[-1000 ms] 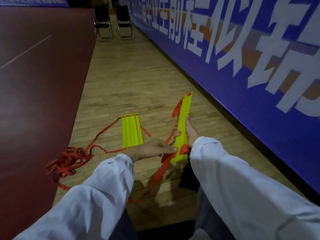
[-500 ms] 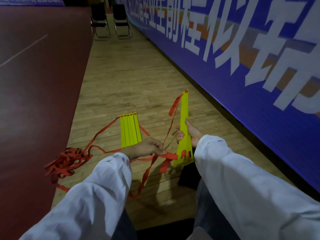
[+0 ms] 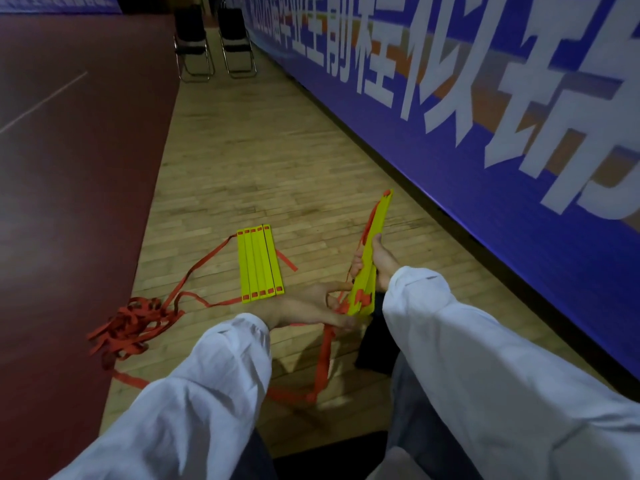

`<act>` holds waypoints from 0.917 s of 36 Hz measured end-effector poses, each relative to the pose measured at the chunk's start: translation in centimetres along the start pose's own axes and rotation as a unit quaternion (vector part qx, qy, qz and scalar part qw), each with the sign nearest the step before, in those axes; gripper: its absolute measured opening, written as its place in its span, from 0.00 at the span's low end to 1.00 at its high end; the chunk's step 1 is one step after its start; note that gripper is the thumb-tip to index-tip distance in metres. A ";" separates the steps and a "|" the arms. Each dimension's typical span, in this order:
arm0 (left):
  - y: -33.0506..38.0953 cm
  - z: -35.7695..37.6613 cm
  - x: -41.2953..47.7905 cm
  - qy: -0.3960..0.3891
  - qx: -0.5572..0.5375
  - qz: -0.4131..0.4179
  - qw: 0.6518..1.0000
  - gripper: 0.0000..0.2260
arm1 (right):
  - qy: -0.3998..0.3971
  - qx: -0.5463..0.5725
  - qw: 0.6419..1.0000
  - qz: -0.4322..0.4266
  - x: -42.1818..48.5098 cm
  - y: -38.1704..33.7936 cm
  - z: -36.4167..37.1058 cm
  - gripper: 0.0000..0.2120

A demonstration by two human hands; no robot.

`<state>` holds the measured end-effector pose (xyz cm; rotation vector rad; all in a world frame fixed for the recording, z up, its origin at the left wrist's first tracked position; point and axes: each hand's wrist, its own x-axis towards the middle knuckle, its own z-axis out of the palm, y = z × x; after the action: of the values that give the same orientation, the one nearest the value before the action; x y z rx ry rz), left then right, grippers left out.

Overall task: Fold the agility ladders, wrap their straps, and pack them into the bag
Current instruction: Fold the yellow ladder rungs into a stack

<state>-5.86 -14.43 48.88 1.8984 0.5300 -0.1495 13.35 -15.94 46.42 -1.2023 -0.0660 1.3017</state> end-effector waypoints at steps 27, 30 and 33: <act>-1.8 -0.7 0.0 0.060 0.002 0.047 0.997 0.06 | -0.029 -0.073 0.996 0.029 -1.2 1.6 1.5 0.25; -2.5 -0.8 -0.2 0.059 0.039 0.029 0.997 0.04 | 0.004 -0.061 0.998 0.006 -1.4 1.8 1.8 0.25; -2.5 -1.5 -0.4 0.062 0.066 0.017 0.996 0.07 | 0.024 -0.083 0.996 0.021 -1.3 1.6 1.7 0.26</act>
<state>-7.49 -12.46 47.51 2.0543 0.5832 -0.0453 10.65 -16.18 46.80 -1.3827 -0.1174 1.3231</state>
